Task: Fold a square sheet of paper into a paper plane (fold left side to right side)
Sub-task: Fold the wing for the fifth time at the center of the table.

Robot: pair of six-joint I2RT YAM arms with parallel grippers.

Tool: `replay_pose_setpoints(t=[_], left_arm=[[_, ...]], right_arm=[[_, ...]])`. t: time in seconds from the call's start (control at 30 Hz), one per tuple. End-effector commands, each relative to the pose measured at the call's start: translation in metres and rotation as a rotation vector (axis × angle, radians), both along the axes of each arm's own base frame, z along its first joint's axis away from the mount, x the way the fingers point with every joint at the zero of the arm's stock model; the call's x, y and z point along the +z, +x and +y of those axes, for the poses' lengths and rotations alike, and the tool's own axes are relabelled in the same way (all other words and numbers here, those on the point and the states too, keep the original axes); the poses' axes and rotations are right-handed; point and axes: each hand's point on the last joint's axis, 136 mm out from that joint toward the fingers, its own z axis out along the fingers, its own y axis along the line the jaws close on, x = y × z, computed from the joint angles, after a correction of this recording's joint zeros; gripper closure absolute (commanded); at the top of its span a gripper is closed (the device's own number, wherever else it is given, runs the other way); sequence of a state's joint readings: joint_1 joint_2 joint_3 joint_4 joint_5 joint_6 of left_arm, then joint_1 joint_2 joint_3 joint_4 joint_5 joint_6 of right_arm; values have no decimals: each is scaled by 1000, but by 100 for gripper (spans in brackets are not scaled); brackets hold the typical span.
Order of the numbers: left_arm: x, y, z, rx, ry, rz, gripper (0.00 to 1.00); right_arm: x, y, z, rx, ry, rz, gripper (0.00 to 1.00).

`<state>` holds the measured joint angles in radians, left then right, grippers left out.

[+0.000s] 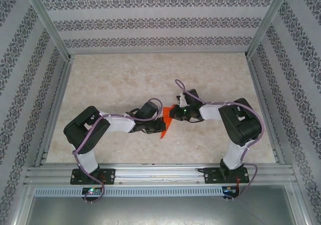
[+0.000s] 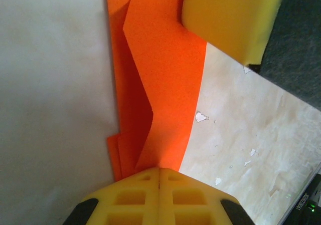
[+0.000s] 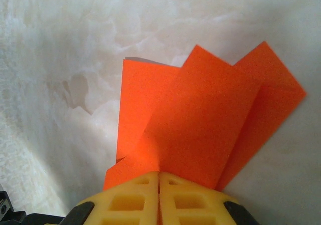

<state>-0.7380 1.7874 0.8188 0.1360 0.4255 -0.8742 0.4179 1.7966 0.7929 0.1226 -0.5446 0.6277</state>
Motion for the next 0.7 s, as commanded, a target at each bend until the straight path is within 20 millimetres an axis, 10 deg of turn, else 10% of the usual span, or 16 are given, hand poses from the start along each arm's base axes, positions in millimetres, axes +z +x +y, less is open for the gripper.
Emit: replay_pose_setpoints(t=[0.0,0.67], left_arm=[[-57,-36,50,24,248,163,100],[-60,-38,50,24,240,171,100]], right_arm=[[-18,30,-32,-105,-120,-45,91],[-20,76,-69,-203,-117,-23,90]])
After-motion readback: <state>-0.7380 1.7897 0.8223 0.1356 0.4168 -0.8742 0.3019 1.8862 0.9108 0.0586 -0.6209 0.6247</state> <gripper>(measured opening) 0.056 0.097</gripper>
